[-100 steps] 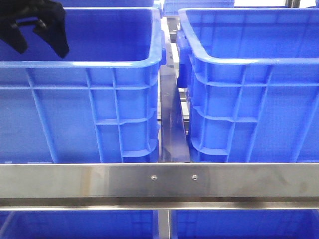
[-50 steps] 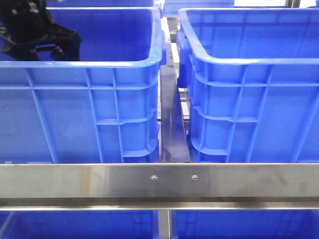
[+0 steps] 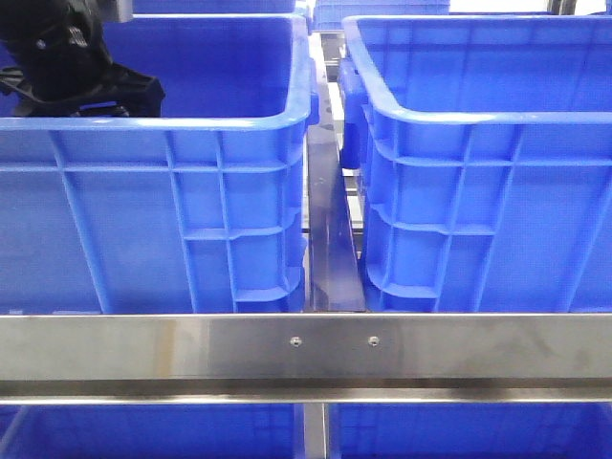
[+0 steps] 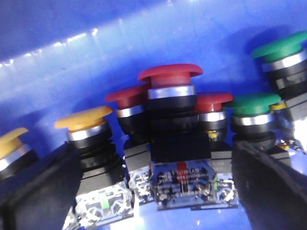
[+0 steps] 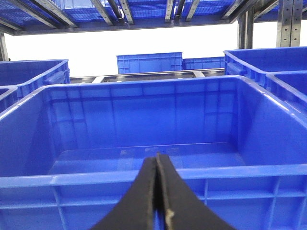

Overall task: Pick red and yellow buttons and place in box
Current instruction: 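Open the left gripper and descend onto a red-capped button, then close the left gripper on the red button and lift it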

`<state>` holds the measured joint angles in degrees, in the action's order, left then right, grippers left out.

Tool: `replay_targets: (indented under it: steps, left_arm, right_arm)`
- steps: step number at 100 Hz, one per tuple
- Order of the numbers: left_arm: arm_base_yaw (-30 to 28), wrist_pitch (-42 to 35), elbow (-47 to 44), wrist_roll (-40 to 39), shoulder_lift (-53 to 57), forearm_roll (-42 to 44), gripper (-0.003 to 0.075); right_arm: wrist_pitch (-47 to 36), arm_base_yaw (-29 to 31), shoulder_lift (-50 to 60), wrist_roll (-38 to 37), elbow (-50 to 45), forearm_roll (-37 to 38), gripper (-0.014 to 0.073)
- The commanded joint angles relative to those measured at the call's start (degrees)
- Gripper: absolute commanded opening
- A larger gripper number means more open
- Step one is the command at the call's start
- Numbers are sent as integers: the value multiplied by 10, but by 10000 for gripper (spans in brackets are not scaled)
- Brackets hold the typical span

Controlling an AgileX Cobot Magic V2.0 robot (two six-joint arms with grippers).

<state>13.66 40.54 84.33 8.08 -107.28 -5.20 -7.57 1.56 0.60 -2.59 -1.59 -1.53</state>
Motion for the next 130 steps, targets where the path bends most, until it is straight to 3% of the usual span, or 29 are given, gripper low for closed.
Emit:
replay_targets:
  steps: [1, 92, 101, 130]
  left_arm:
    - [3, -25, 18, 0, 22, -9, 599]
    - [3, -32, 19, 1, 0, -12, 588]
    - [3, -32, 19, 1, 0, -12, 509]
    - [3, -34, 19, 1, 0, -12, 75]
  right_arm:
    - [-47, 4, 14, -1, 11, 0, -68]
    - [-47, 4, 14, -1, 11, 0, -68]
    - [-47, 4, 14, -1, 11, 0, -68]
    - [-47, 4, 14, -1, 11, 0, -68]
